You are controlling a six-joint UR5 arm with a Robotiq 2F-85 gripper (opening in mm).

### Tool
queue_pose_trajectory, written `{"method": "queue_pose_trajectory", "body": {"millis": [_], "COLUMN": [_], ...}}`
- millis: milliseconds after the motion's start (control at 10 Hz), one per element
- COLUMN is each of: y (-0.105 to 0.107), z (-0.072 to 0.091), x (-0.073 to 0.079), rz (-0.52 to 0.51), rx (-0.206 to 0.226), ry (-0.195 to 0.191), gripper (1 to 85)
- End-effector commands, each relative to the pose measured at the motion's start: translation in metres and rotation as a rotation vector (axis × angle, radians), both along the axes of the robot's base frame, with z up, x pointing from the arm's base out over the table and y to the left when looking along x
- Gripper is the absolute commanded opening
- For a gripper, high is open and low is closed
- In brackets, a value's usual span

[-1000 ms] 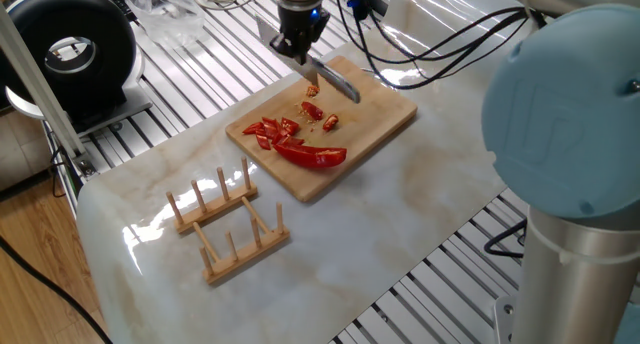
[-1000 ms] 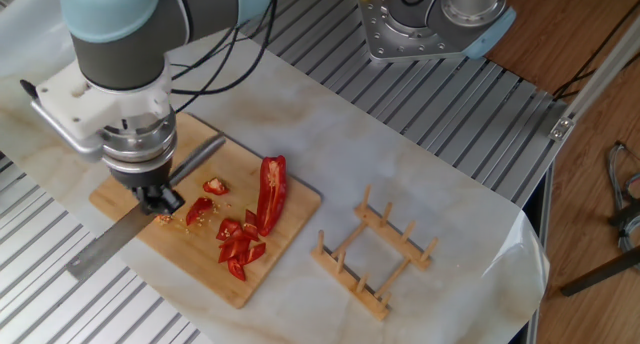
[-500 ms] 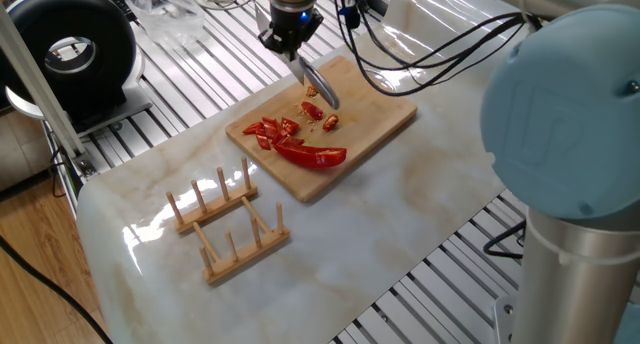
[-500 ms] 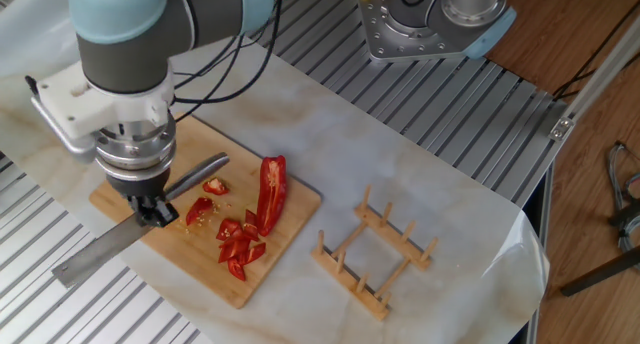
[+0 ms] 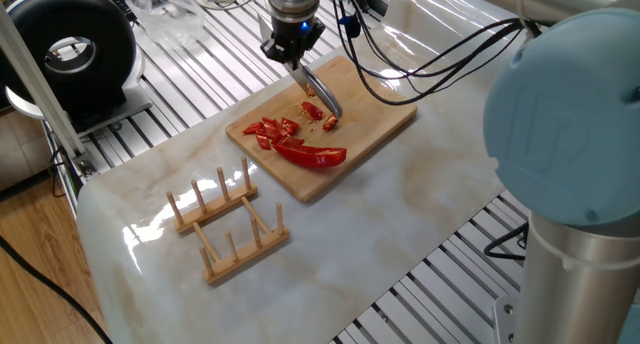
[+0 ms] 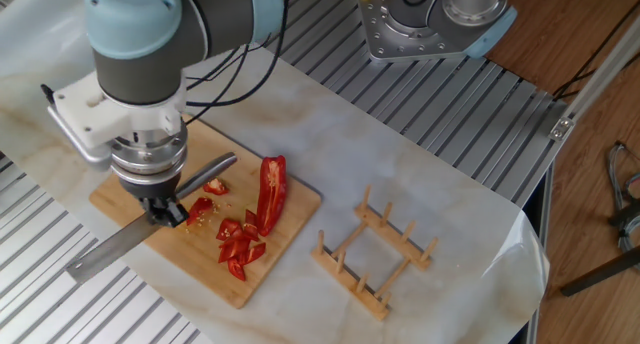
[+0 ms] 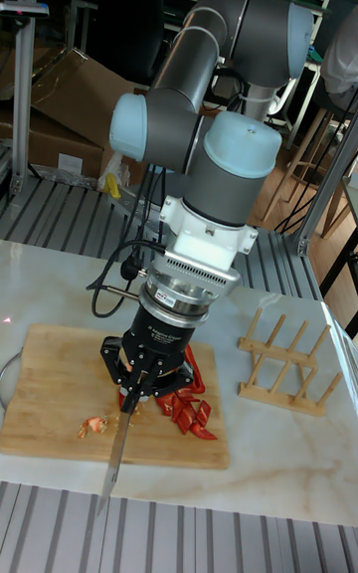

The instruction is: Chop the chili peppers

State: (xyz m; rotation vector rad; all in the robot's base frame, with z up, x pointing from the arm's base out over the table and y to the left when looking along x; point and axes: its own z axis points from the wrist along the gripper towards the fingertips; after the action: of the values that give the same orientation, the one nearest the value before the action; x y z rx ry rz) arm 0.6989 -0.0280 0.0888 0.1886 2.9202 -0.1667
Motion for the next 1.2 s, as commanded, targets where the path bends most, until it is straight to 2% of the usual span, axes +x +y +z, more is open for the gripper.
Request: {"method": "queue_pose_trajectory", "body": {"millis": [0, 300, 600, 700, 900, 1100], "y": [0.001, 0.005, 0.026, 0.031, 0.036, 0.048], "z": [-0.009, -0.012, -0.019, -0.019, -0.011, -0.006], "x": [-0.006, -0.007, -0.009, -0.010, -0.011, -0.008], "rz": [-0.010, -0.009, -0.054, -0.065, -0.056, -0.065], "rx": [0.009, 0.018, 0.070, 0.072, 0.064, 0.074], "ry": [-0.010, -0.007, -0.001, 0.001, 0.030, 0.040], "gripper": [1.3, 1.3, 1.3, 1.3, 1.3, 1.3]}}
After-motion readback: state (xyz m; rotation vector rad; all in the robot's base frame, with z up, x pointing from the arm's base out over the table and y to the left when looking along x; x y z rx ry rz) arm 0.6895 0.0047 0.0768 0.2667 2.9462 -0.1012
